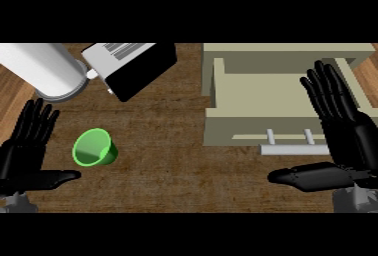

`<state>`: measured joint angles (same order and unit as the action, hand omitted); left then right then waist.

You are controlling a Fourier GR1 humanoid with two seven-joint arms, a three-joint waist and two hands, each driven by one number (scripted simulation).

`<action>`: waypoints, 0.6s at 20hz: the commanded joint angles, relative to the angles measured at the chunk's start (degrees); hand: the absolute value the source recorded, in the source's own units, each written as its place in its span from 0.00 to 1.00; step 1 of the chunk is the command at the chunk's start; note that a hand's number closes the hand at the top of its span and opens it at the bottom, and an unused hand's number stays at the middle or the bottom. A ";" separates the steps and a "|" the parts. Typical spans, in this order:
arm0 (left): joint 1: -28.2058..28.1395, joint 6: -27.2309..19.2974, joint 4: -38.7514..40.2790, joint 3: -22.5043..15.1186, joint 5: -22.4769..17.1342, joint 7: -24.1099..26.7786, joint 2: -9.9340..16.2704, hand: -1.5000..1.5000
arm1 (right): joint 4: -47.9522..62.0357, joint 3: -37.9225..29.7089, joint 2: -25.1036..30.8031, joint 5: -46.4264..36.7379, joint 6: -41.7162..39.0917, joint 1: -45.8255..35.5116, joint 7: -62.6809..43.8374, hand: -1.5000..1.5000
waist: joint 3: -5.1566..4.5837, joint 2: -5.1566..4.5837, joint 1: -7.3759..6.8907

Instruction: Pick up the cup, place it into the drawer and close the drawer

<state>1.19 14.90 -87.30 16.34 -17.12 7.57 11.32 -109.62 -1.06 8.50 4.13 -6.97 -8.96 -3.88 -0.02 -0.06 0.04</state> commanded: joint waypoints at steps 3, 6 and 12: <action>1.77 0.16 10.29 0.87 3.42 4.63 0.98 0.00 | 2.02 -2.65 1.48 0.89 -1.89 -2.70 0.53 0.00 | 0.01 0.04 -0.03; 3.34 1.13 22.67 2.02 6.83 13.49 1.86 0.00 | 3.62 -3.12 1.18 0.43 0.05 -6.53 -1.43 0.00 | -0.04 -0.11 0.12; 5.89 1.02 32.44 1.81 8.97 20.55 2.34 0.00 | 6.33 -5.54 2.47 1.46 -0.87 -9.70 -2.02 0.00 | -0.01 -0.01 -0.08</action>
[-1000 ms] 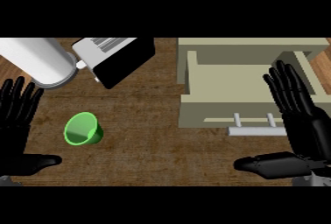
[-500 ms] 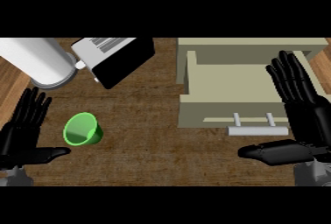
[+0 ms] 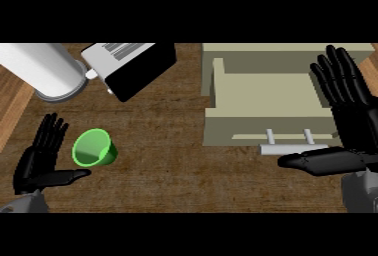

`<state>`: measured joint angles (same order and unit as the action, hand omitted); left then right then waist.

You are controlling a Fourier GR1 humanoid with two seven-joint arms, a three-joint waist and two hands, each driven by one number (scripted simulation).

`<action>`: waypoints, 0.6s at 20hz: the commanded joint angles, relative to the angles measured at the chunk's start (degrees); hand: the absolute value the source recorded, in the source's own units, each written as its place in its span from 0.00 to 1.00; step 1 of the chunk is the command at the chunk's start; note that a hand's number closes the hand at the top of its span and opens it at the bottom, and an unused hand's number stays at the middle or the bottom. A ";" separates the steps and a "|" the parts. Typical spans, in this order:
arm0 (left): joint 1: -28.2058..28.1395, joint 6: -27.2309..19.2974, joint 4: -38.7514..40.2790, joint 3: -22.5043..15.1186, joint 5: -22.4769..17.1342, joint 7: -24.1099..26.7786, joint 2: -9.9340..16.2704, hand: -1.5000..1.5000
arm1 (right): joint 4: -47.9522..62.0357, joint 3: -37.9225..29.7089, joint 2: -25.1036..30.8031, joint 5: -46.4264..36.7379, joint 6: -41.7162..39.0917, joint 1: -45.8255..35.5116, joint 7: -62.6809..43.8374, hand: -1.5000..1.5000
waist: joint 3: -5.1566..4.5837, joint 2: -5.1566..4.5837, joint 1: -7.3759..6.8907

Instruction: Pick up the cup, place it into the drawer and close the drawer

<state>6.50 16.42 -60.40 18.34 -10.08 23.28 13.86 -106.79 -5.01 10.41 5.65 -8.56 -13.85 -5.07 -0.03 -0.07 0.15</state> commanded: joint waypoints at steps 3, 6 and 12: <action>4.52 -0.02 18.58 0.24 4.50 12.68 0.47 0.00 | 2.44 2.88 -2.80 -3.38 0.16 2.12 5.35 0.00 | -0.04 -0.17 0.29; 6.32 1.05 21.70 1.30 3.73 13.06 3.96 0.00 | 2.69 -2.18 0.69 0.25 -1.15 -1.61 1.19 0.00 | 0.00 0.00 -0.02; 11.70 0.75 41.15 1.30 8.25 29.08 3.97 0.00 | 2.25 -3.97 1.65 2.89 -2.72 -1.17 0.99 0.00 | -0.09 -0.22 0.62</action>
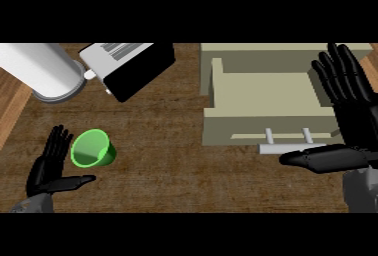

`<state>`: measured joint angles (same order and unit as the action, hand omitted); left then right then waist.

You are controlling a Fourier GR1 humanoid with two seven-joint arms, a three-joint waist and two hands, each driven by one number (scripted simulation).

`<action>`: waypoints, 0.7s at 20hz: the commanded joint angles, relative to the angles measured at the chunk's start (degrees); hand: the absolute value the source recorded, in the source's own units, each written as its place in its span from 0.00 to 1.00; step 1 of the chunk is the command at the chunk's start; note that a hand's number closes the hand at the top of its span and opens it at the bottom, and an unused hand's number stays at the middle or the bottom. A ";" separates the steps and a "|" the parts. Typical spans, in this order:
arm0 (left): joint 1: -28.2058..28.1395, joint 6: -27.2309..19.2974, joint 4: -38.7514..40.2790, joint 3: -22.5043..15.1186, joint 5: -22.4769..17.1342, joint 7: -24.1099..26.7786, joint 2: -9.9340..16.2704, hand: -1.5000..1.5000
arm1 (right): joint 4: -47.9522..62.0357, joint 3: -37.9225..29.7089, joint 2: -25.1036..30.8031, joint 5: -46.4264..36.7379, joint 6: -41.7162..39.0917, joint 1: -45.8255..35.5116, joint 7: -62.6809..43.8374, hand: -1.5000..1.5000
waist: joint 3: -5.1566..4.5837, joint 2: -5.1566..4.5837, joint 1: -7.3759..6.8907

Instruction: Pick up the cup, place it into the drawer and close the drawer

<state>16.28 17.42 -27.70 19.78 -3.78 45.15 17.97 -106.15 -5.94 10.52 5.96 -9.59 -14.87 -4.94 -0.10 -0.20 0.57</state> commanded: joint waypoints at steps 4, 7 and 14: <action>5.72 -0.16 15.41 0.71 2.66 11.91 1.05 0.00 | -0.62 -1.35 1.15 1.05 -1.16 0.36 -0.46 0.00 | -0.11 -0.25 0.71; 5.25 -1.55 16.28 0.16 3.35 14.45 0.04 0.00 | -2.50 0.07 -0.04 0.94 0.26 -0.52 -3.86 0.00 | -0.10 -0.19 0.47; 8.16 -1.45 17.66 0.45 3.65 14.82 0.14 0.00 | 0.95 -1.07 0.51 1.53 -1.19 -1.32 -0.67 0.00 | -0.18 -0.48 0.97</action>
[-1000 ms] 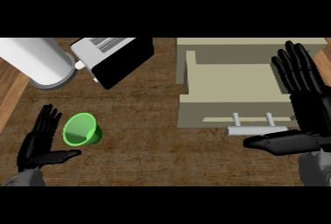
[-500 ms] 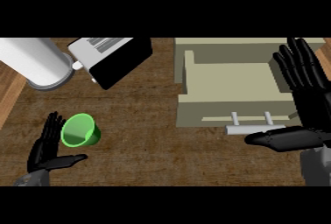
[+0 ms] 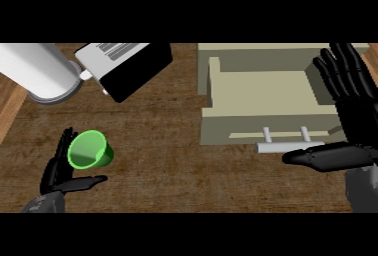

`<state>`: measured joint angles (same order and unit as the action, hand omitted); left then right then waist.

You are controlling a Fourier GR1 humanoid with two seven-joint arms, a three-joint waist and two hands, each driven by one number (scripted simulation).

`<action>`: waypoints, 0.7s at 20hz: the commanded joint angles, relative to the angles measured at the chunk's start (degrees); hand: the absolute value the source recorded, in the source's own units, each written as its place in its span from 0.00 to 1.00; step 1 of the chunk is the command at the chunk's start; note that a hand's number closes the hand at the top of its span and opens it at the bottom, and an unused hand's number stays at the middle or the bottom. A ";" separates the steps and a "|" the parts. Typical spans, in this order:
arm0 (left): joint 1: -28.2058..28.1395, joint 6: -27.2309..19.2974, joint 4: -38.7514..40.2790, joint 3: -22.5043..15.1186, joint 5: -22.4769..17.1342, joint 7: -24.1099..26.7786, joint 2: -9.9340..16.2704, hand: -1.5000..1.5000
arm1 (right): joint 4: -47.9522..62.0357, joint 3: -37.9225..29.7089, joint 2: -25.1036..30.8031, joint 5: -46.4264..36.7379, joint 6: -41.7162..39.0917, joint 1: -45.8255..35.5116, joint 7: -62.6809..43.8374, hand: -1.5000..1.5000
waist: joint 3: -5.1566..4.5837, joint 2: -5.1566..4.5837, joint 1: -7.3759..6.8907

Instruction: Pick up the cup, place it into the drawer and close the drawer

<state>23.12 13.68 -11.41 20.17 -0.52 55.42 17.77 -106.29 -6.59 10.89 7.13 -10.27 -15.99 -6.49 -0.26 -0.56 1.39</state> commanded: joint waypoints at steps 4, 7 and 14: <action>2.44 -0.02 1.99 0.12 0.57 5.61 -2.05 0.00 | 0.86 -0.76 0.90 0.60 -1.20 -0.17 0.65 0.00 | -0.03 -0.15 0.43; 3.94 2.73 2.34 0.23 0.38 3.91 -1.19 0.00 | -0.38 -0.50 0.71 0.25 -0.61 -0.31 -0.14 0.00 | -0.07 -0.24 0.65; 6.35 12.51 1.20 -0.21 -0.41 1.43 -2.66 1.00 | -0.12 1.61 -1.28 -0.99 1.25 -1.77 -1.93 0.00 | -0.11 -0.24 0.29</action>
<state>26.78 17.53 -10.01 19.95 -0.33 54.85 16.17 -107.13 -6.24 10.77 7.05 -10.31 -15.94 -7.36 -0.34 -0.76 1.88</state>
